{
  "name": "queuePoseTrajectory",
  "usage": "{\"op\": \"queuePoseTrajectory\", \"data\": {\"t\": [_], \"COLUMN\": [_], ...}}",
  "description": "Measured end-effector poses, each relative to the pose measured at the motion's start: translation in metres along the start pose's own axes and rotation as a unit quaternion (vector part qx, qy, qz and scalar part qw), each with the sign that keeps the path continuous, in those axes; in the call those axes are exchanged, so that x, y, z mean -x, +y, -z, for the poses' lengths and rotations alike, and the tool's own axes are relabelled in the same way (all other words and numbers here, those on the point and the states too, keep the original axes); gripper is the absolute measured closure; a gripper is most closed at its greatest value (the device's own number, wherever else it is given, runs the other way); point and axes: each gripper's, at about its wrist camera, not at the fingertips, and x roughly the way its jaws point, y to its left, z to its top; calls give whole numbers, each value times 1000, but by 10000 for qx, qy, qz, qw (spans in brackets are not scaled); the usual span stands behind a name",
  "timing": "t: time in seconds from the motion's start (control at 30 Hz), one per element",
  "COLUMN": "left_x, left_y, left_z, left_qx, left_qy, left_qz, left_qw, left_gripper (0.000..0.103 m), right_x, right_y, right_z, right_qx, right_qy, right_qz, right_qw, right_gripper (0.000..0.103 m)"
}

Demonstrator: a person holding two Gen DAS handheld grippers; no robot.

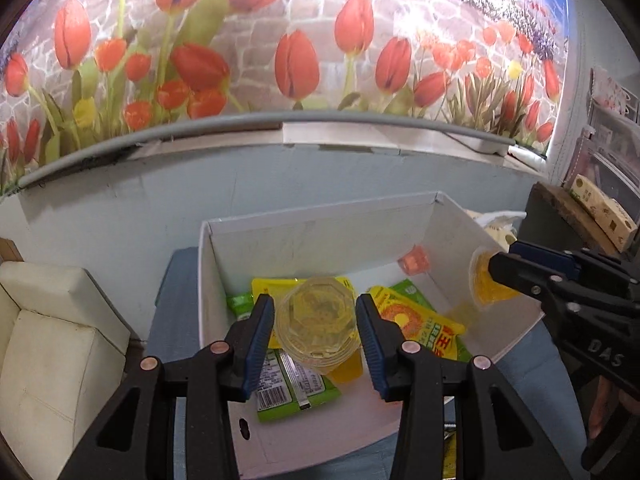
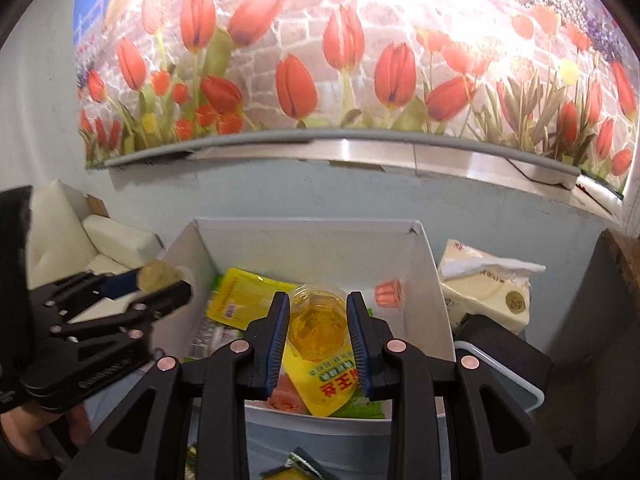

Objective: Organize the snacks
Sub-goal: 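Carry both jelly cups over the white box and release them inside, then grasp a yellow snack packet with the right gripper from the table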

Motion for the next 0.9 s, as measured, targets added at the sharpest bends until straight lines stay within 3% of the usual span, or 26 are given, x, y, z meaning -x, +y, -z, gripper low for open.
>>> {"op": "queuePoseTrajectory", "data": {"t": [0.07,0.1,0.2,0.27,0.53,0.7,0.8,0.9], "left_x": [-3,-2,4,9,34,67,89,108], "left_y": [1,2,2,0,-2,-8,-18,-33], "left_z": [1,2,1,0,2,25,50,82], "left_qx": [-70,-96,-158,-235,-217,-292,-304,-396], "left_qy": [26,5,-61,-116,-214,-285,-279,-430], "left_qz": [-8,-32,-92,-149,-169,-188,-29,-108], "left_qw": [10000,9999,9998,9995,9994,9990,9991,9982], "left_gripper": [23,0,0,0,0,0,0,0], "right_x": [-3,1,9,12,40,67,75,75], "right_y": [-4,-7,-12,-17,-14,-9,-8,-12], "right_z": [4,6,7,7,13,48,78,113], "right_qx": [-52,-94,-137,-266,-525,-756,-797,-1007], "right_qy": [-57,-227,-395,-403,-555,-399,-246,99], "right_qz": [61,70,269,174,-106,-572,-449,-396], "right_qw": [10000,9997,9988,9987,9970,9947,9955,9941], "right_gripper": [10,6,5,0,0,0,0,0]}}
